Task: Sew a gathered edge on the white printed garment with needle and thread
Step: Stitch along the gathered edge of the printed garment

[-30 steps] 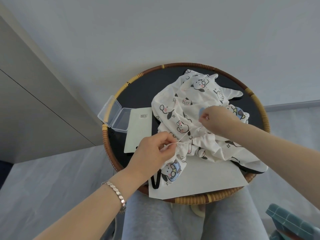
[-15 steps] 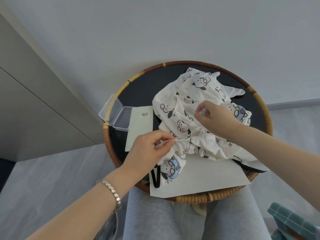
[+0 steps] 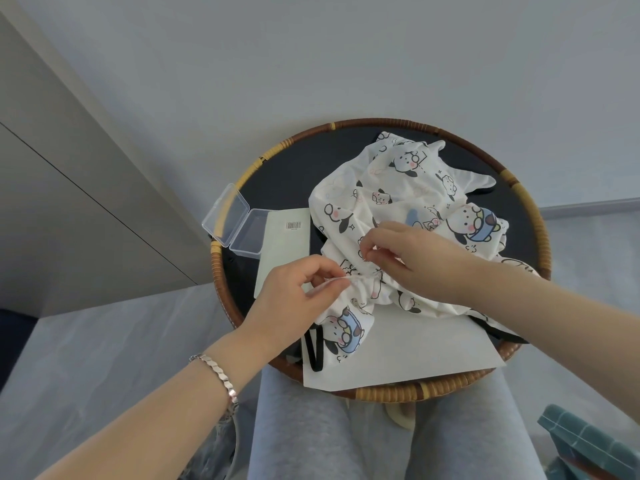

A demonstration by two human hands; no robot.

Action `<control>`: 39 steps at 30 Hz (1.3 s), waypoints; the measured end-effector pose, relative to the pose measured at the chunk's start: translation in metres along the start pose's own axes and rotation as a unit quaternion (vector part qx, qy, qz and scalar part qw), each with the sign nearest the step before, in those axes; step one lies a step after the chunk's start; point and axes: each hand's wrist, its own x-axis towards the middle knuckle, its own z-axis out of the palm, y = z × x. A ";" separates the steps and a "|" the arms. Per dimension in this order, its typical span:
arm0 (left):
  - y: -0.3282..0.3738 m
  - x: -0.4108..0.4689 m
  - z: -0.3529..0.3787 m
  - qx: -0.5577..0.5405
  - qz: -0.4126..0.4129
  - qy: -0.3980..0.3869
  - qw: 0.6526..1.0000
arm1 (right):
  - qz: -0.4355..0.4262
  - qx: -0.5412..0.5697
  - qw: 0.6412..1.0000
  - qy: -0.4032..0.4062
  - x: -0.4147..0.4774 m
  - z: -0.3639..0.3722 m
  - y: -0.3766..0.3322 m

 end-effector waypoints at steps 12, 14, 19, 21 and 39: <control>0.003 0.000 0.000 0.009 0.018 -0.001 1.000 | -0.019 -0.016 1.000 -0.007 0.002 0.000 -0.003; 0.003 0.000 0.000 0.011 0.022 0.001 1.000 | -0.021 -0.016 1.000 -0.011 0.002 0.000 -0.003; 0.001 0.000 -0.001 0.026 0.034 0.004 0.999 | -0.026 -0.009 1.000 -0.008 0.002 0.002 -0.002; 0.002 0.000 -0.001 0.028 0.036 0.002 0.999 | -0.029 -0.004 1.000 -0.008 0.002 0.003 -0.002; 0.005 0.004 -0.001 -0.070 -0.016 -0.006 0.997 | 0.016 0.175 0.985 -0.003 0.001 0.016 -0.006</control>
